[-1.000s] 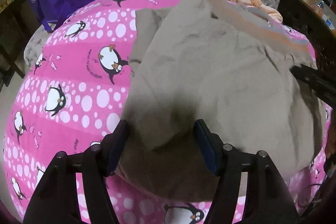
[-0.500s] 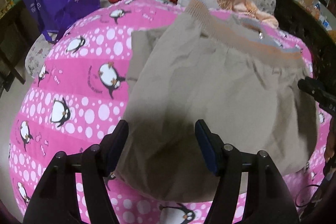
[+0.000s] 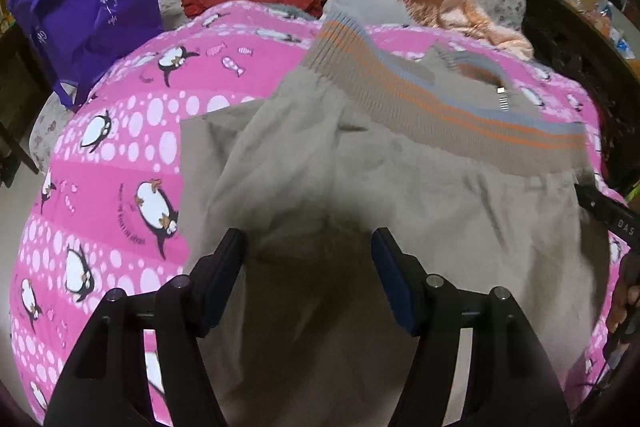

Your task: Fold large clothes

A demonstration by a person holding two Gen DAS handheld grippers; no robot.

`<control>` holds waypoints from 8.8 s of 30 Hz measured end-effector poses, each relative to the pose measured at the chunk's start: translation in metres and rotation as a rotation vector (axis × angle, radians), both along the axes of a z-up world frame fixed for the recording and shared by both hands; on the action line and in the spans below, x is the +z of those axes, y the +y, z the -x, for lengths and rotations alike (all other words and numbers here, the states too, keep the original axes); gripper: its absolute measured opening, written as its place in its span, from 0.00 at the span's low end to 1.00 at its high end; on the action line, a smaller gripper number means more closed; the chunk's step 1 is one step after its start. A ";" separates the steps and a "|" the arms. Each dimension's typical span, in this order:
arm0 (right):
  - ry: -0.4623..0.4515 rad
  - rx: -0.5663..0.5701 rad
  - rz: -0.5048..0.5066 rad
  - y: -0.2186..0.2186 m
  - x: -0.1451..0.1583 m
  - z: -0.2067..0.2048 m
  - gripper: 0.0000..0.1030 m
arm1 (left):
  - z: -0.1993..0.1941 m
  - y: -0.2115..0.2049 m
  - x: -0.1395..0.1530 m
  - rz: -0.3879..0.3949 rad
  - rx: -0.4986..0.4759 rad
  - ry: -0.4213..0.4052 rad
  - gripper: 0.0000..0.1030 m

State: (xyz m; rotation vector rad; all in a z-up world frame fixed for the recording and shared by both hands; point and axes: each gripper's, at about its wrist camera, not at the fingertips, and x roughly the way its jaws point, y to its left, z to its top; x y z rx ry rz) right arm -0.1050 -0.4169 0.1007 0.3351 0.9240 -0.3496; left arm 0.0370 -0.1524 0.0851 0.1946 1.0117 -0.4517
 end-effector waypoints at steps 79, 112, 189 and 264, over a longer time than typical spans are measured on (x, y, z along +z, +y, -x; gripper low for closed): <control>0.109 -0.143 -0.022 -0.040 -0.003 0.124 0.85 | -0.004 0.068 -0.018 0.015 0.063 0.106 1.00; 0.103 -0.043 -0.131 0.011 -0.023 0.206 0.85 | 0.066 0.018 0.070 0.241 -0.234 0.118 0.05; -0.154 -0.073 -0.180 -0.016 0.037 0.098 0.84 | 0.161 -0.089 0.049 0.132 -0.285 0.068 0.69; -0.125 -0.190 -0.218 -0.096 0.008 0.103 0.33 | 0.191 -0.024 -0.011 -0.027 -0.421 0.168 0.76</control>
